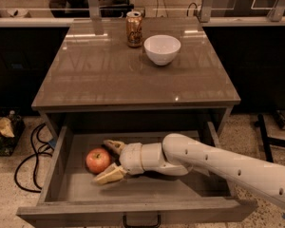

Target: Place apple into top drawer

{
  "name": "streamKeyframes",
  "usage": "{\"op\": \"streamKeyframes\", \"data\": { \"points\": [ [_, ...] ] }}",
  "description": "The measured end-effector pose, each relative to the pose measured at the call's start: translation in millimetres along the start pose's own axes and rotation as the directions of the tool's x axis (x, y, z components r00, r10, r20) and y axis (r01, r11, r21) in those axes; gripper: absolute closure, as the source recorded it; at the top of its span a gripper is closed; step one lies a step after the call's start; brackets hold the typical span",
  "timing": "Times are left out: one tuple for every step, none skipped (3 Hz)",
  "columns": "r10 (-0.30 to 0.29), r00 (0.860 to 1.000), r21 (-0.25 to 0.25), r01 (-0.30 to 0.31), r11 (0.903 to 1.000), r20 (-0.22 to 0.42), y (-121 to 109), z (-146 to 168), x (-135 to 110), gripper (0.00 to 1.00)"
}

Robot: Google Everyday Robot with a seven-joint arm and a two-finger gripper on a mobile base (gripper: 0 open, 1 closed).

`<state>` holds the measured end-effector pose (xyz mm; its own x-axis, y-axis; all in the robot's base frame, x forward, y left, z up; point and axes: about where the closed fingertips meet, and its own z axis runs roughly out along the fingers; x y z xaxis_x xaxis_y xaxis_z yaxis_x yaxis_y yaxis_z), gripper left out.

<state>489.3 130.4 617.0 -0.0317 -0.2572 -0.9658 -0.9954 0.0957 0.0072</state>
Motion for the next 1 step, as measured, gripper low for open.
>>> {"op": "streamKeyframes", "data": {
  "points": [
    [0.000,1.000,0.000,0.000,1.0000,0.000,0.0,0.1,0.0,0.00]
  ]
}}
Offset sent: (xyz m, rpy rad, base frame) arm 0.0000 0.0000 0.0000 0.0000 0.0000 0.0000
